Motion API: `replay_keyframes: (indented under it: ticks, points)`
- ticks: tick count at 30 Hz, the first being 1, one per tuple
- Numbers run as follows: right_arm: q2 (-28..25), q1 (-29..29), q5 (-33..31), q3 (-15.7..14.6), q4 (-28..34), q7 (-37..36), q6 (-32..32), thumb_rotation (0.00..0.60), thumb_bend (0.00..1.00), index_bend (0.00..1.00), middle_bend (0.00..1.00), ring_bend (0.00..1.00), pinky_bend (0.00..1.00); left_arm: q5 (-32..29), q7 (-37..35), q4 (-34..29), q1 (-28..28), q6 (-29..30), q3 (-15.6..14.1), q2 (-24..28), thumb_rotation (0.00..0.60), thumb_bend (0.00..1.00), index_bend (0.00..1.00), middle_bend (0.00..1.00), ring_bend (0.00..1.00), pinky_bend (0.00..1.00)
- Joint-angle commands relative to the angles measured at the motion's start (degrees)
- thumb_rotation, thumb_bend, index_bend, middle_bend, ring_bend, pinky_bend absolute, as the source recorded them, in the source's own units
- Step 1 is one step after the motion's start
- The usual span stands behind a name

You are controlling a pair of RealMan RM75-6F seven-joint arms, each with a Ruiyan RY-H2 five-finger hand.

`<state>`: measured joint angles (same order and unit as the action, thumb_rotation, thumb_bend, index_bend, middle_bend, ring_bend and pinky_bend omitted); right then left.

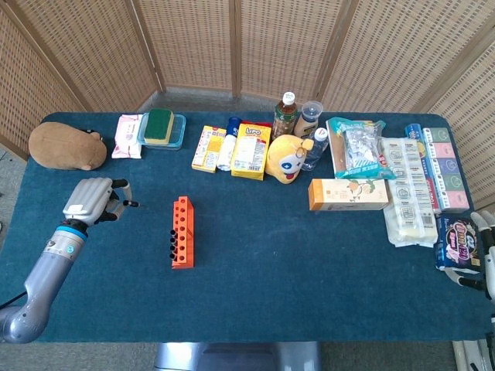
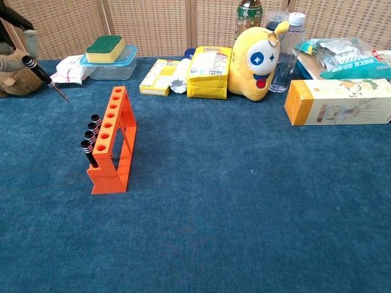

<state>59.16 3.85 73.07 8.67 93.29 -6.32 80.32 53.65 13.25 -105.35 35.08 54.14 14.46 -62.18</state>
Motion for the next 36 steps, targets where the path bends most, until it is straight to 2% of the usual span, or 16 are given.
replay_keyframes:
  ticks: [1,7,13,22,36]
  points:
    - [-0.03,-0.33,-0.2,0.37,-0.06,0.07,0.76,0.6,0.0,0.06,0.03,0.02,0.0,2.0,-1.84,-2.27,-0.04,-0.78,0.17,1.38,0.6,0.39,0.55,1.0,1.0,1.0]
    - [-0.1,-1.03,0.4,1.01,0.22,0.29,3.28,0.6,0.0,0.06,0.03,0.03,0.0,3.36,-3.58,-5.78,0.88,-2.83,0.1,3.49,0.6,0.39,0.55,1.0,1.0,1.0]
    - [-0.22,-1.45,1.17,0.96,0.32,0.01,4.2,0.6,0.0,0.06,0.03,0.03,0.0,3.52,-2.45,-6.75,2.34,-3.4,-0.64,2.95,0.6,0.39,0.55,1.0,1.0,1.0]
    - [-0.51,-1.59,0.98,1.0,0.41,-0.47,3.82,0.6,0.0,0.06,0.03,0.02,0.0,0.87,-1.4,-7.23,4.36,-3.79,-1.33,1.49,0.6,0.39,0.55,1.0,1.0,1.0]
    - [-1.03,-1.74,1.15,0.89,0.98,-1.17,3.31,0.6,0.0,0.06,0.03,0.03,0.0,-3.16,0.17,-8.7,5.93,-4.25,-3.56,2.64,0.6,0.38,0.55,1.0,1.0,1.0]
